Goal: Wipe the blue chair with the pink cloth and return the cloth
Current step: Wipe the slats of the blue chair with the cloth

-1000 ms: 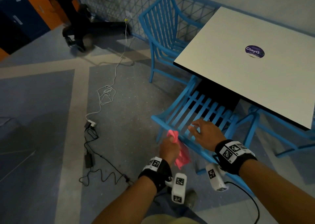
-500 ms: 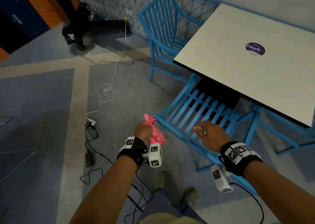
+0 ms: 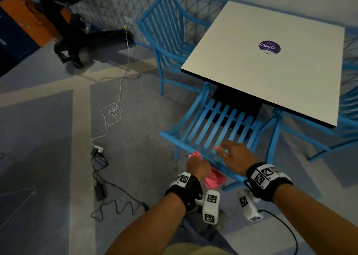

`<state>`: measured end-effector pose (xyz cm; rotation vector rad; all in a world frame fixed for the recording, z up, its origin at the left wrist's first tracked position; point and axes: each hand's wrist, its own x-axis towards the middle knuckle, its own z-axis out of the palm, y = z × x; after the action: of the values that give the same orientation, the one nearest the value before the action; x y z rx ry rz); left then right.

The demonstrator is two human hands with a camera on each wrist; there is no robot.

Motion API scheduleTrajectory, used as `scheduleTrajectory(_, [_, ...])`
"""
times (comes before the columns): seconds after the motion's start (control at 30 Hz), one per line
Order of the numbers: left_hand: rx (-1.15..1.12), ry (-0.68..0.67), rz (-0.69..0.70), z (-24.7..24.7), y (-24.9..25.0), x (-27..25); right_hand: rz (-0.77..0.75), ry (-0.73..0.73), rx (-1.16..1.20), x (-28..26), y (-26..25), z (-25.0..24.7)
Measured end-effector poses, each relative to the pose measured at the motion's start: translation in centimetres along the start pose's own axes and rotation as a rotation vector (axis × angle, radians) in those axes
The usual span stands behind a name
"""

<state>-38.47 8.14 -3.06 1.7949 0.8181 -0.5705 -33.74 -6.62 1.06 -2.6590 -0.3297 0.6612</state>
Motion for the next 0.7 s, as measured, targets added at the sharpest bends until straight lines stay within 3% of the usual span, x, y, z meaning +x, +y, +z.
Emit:
scheduleTrajectory(0.13, [0.134,-0.108,0.059,2.9,0.4,-1.9,0.040,0.019,0.010,-0.8,1.4,0.1])
scheduleTrajectory(0.3, [0.403,-0.394,0.166,6.3,0.7,-4.2,0.074,0.035,0.018,-2.2,3.5,0.0])
scheduleTrajectory(0.4, [0.517,-0.483,0.208,6.2,0.5,-4.4,0.094,0.050,0.029,-3.1,4.5,-0.4])
scheduleTrajectory(0.5, [0.567,-0.419,0.166,3.2,0.0,-3.6,0.120,0.079,0.032,-3.8,5.4,-0.9])
scheduleTrajectory(0.6, [0.434,-0.281,0.054,-2.4,-0.8,-1.5,0.141,0.093,0.046,-4.3,6.2,-1.3])
scheduleTrajectory(0.7, [0.428,-0.063,0.022,-6.5,-0.8,1.8,0.150,0.092,0.070,-4.7,6.7,-1.2])
